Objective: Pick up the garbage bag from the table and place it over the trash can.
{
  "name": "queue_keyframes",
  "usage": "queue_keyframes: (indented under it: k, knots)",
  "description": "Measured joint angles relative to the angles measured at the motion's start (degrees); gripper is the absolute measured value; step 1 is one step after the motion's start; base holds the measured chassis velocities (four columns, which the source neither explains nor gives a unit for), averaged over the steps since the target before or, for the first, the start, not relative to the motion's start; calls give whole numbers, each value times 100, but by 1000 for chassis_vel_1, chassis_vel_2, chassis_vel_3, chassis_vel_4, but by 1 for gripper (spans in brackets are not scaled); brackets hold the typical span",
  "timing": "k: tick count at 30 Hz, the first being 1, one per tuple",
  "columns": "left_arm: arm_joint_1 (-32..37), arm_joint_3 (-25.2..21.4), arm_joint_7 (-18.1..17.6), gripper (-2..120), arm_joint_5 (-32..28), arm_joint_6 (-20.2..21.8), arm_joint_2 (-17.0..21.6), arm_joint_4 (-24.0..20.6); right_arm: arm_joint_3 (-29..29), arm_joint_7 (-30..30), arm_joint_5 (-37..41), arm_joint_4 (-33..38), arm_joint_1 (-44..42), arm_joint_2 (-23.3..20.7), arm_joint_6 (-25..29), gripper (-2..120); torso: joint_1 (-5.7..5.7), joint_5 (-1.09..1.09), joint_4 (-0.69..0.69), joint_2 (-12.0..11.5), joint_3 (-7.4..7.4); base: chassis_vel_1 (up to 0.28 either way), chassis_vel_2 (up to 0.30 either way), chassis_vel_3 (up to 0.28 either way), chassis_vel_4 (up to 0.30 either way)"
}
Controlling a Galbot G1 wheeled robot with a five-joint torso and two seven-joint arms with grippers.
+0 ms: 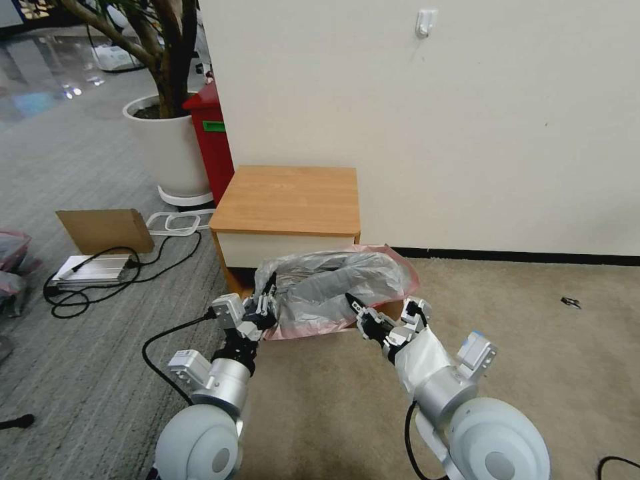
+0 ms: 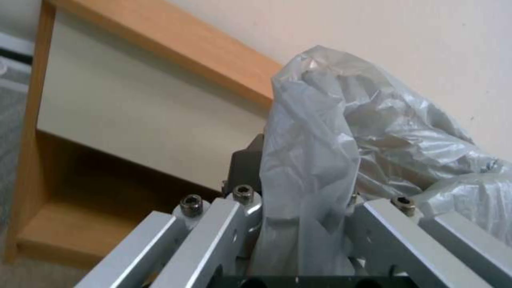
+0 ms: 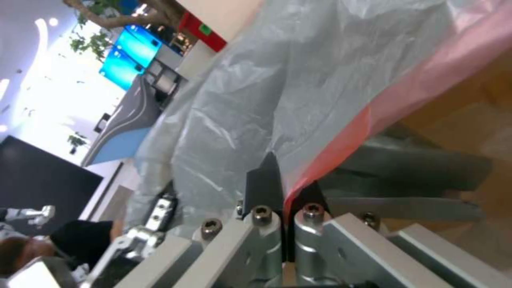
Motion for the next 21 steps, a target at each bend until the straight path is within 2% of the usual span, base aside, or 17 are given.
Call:
queue_keyframes:
  k: [7, 15, 17, 21]
  knots:
    - [-77, 87, -147, 11, -257, 84, -62, 16, -49, -279, -55, 215, -236, -20, 51, 0, 0, 0, 0, 0, 0, 0, 0, 0, 0]
    - [-168, -98, -340, 11, -1001, 245, 29, -37, 72, -585, -409, 441, -752, -247, 54, 0, 0, 0, 0, 0, 0, 0, 0, 0, 0]
    - [-194, -249, -409, 11, -1392, 321, 73, -46, 116, -659, -509, 481, -934, -309, 57, 0, 0, 0, 0, 0, 0, 0, 0, 0, 0]
    - [-194, -387, -482, 11, -1746, 398, 96, -68, 103, -697, -681, 386, -1050, -307, 97, 0, 0, 0, 0, 0, 0, 0, 0, 0, 0]
